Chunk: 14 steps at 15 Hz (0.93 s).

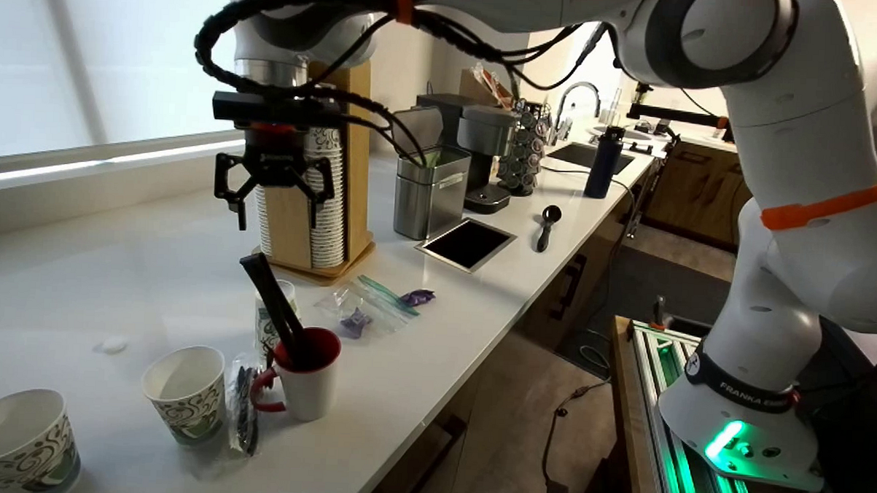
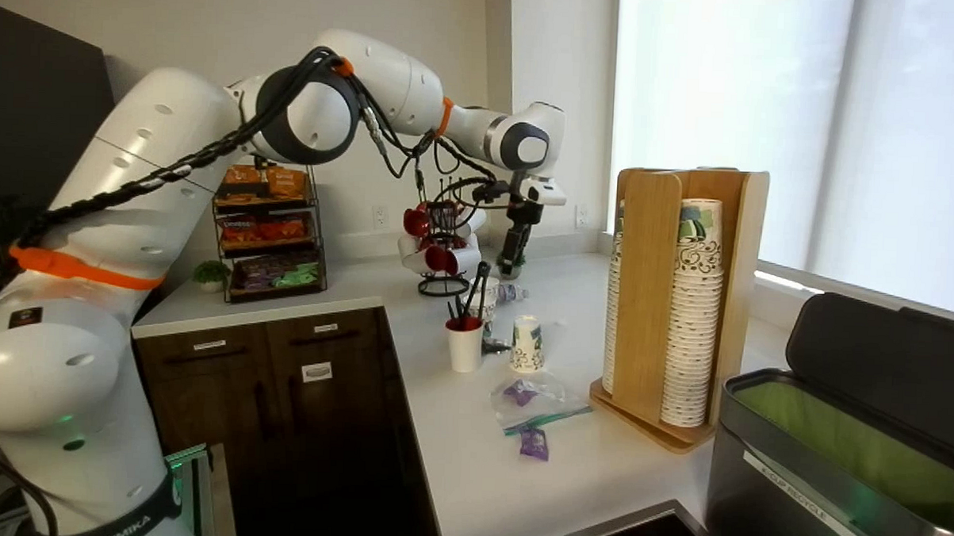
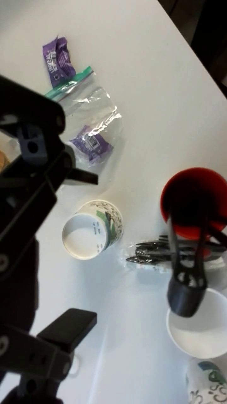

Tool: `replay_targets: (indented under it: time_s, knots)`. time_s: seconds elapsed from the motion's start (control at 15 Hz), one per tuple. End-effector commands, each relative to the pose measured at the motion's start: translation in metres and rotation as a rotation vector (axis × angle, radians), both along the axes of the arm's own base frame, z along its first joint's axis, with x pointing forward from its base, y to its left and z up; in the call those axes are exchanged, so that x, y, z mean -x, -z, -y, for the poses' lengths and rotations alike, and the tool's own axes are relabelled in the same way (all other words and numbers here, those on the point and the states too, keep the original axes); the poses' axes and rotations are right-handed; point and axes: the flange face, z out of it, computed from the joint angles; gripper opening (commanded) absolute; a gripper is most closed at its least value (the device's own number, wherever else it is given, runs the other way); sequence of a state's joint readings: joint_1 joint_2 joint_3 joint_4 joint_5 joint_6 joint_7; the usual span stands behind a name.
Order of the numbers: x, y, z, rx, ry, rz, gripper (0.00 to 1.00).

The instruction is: Pick up one paper cup and put it on the pile of paper cups on the right

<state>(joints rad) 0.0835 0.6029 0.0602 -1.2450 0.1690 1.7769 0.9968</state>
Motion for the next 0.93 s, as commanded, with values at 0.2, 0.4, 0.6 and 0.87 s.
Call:
replay_targets:
  time_s: [0.2, 0.4, 0.6, 0.87]
  knots:
    - [-0.032, 0.01, 0.006, 0.024, 0.14, 0.018, 1.0]
    - [-0.034, 0.013, 0.006, 0.026, 0.143, 0.017, 1.0]
    - [-0.036, 0.036, 0.004, 0.094, 0.145, 0.02, 1.0]
    - [-0.04, 0.063, -0.005, 0.103, 0.145, 0.097, 1.0]
